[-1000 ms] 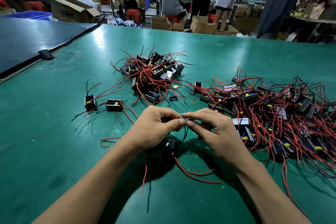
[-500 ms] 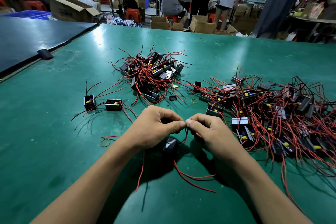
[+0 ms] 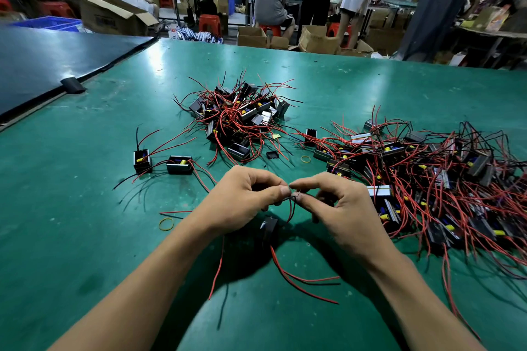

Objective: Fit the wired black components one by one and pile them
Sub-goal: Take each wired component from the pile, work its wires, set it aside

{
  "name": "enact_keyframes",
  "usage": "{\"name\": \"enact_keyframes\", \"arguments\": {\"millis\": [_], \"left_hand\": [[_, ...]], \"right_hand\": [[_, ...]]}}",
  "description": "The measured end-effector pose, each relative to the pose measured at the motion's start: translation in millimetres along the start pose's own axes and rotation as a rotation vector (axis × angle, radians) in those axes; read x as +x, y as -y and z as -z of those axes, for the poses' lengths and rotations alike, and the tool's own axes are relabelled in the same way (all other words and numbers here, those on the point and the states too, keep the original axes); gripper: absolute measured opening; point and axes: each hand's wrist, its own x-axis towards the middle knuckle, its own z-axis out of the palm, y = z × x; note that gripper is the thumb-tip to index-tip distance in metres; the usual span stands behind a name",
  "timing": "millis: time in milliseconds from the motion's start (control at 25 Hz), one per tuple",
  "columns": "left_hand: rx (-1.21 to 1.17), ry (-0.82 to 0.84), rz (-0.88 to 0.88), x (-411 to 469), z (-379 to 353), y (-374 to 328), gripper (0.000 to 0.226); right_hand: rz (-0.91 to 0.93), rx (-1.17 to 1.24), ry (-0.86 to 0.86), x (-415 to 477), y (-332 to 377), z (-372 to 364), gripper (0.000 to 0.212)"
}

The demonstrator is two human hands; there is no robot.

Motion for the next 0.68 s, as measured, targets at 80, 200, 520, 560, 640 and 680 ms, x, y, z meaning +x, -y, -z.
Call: {"name": "enact_keyframes", "arguments": {"millis": [80,200,520,560,640,680], "left_hand": [[0.001,0.008,-0.006,-0.5,-0.3,-0.2,0.011],[0.003,0.022,-0.021,-1.4,-2.0,-1.9,0.010],[-0.008,0.010,-0.004,-1.7,-0.9,-3.0,0.010],[-0.014,0.004,0.001,-1.5,-0.9,-2.9,0.010],[-0.022,0.002,0.010,-1.1,-0.7,-2.7,0.010],[-0.023,0.005,0.012,-1.0,-0.2,-2.3,0.010]], "right_hand": [[0.034,0.003,-0.023,0.4,1.1,0.3,0.012],[-0.088,0.060,0.024,0.4,0.0,-0.3,0.009],[-0.180,0.316,0.005,0.6,-1.2,2.3,0.009],[-0.136,0.276,-0.014,0.0,-1.8,3.5,0.014],[-0.032,0.138,-0.030,0.3,-4.0,3.4,0.018],[0.015,0.082,-0.032,0.3,-5.3,2.5,0.018]]}}
